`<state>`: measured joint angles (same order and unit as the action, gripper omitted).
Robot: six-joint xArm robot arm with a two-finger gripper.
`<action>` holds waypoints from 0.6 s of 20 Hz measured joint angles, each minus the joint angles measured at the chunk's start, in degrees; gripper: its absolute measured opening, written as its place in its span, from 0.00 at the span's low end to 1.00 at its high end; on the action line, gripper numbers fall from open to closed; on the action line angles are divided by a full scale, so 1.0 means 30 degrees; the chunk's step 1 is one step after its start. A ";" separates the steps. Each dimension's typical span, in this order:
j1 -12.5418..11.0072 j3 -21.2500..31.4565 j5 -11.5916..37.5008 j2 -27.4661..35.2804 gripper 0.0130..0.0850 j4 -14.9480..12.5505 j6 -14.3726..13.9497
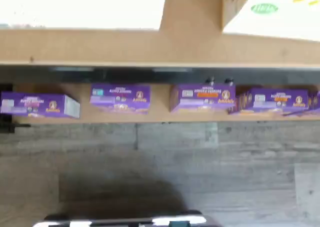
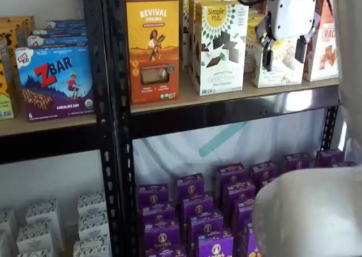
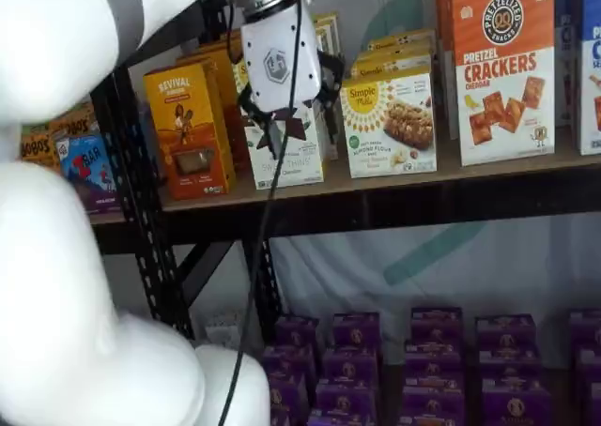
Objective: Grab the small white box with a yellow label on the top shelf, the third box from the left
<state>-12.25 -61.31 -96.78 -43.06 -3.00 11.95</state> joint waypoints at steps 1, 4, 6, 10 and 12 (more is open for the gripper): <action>-0.0213 -0.0082 0.0310 0.0217 1.00 0.0033 0.0187; -0.0792 -0.0360 0.1165 0.0781 1.00 0.0217 0.0678; -0.1078 -0.0596 0.1639 0.1122 1.00 0.0299 0.0921; -0.1658 -0.1406 0.2187 0.2107 1.00 0.0529 0.1448; -0.1904 -0.1722 0.2309 0.2496 1.00 0.0700 0.1681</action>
<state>-17.96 -66.48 -89.86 -35.57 -0.90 16.99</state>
